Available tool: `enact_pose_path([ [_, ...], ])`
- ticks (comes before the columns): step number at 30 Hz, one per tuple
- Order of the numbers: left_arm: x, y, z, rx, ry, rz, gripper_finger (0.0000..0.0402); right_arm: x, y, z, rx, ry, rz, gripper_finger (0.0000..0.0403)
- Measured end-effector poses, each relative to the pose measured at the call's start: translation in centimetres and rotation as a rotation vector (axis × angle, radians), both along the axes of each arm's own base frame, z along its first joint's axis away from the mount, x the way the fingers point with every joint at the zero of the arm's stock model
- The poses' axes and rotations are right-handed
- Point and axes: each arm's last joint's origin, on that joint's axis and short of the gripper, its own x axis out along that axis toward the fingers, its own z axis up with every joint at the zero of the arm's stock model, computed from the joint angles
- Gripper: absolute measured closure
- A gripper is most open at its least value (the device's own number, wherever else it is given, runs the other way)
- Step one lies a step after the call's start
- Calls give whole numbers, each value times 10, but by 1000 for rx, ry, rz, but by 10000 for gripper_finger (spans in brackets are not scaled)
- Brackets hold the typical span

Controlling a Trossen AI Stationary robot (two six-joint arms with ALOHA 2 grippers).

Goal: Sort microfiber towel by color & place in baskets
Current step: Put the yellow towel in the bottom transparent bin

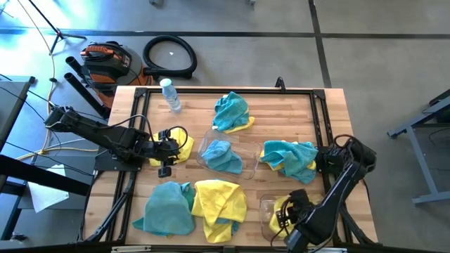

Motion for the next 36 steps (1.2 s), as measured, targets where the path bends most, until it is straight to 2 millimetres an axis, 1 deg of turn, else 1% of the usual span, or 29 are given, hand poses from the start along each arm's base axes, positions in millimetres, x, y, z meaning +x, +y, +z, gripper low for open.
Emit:
enact_pose_path([
  [4,0,0,0,13,-4,8,291,4,-7,3,-34,14,-12,289],
  [7,0,0,0,14,-4,8,291,9,-13,-1,-41,15,-28,289],
  [16,0,1,0,15,-4,9,291,16,-22,-32,-40,13,-68,289],
  [21,0,1,0,15,-3,9,291,16,-27,-33,-69,34,-87,289],
  [27,0,1,0,15,-4,9,291,16,-28,-33,-76,27,-86,291],
  [30,0,1,0,15,-4,9,291,17,-27,-33,-60,14,-87,306],
  [36,0,1,0,15,-4,9,291,18,-26,-33,-58,10,-94,351],
])
